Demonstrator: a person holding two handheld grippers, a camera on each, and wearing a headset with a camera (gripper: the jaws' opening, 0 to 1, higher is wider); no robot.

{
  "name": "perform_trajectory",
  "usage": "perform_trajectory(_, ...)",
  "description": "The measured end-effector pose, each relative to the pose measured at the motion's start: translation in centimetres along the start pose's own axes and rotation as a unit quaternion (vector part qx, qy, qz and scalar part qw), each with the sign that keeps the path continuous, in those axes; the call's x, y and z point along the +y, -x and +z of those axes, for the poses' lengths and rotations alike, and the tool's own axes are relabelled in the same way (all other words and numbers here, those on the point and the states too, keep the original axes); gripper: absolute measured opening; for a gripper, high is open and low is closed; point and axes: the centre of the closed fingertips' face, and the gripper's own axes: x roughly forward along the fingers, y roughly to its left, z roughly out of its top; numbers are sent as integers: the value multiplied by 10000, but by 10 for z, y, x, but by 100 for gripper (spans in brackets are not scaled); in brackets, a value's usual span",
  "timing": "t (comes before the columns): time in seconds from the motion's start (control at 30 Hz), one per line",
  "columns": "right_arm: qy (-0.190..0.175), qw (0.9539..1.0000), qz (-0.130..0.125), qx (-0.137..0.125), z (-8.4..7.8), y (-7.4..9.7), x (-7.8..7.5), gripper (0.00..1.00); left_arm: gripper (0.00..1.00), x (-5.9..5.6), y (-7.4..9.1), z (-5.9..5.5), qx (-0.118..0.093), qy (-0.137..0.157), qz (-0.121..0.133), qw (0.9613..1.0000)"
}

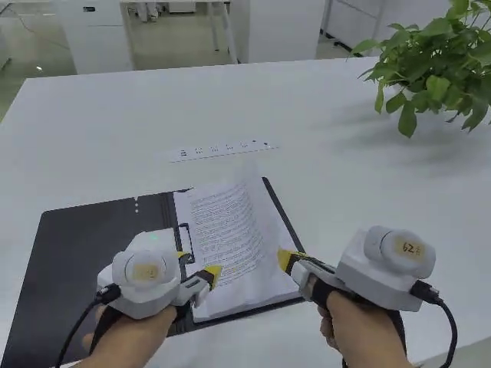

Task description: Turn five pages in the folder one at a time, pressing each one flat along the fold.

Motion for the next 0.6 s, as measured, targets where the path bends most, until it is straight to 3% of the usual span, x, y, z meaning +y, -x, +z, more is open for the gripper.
perform_trajectory(0.2, 145, 9985, 523, 40, 0, -6, 43, 0, 35, 27, 36, 9, -275, 235, 334, 9988)
perform_trajectory(0.4, 306, 9937, 1050, 262, -16, -17, 89, 0, 35, 51, 71, 12, -476, 295, 650, 9963)
perform_trajectory(0.6, 361, 9863, 1502, 575, -35, -32, 129, 0, 35, 77, 104, 0, -463, 344, 1011, 9932)
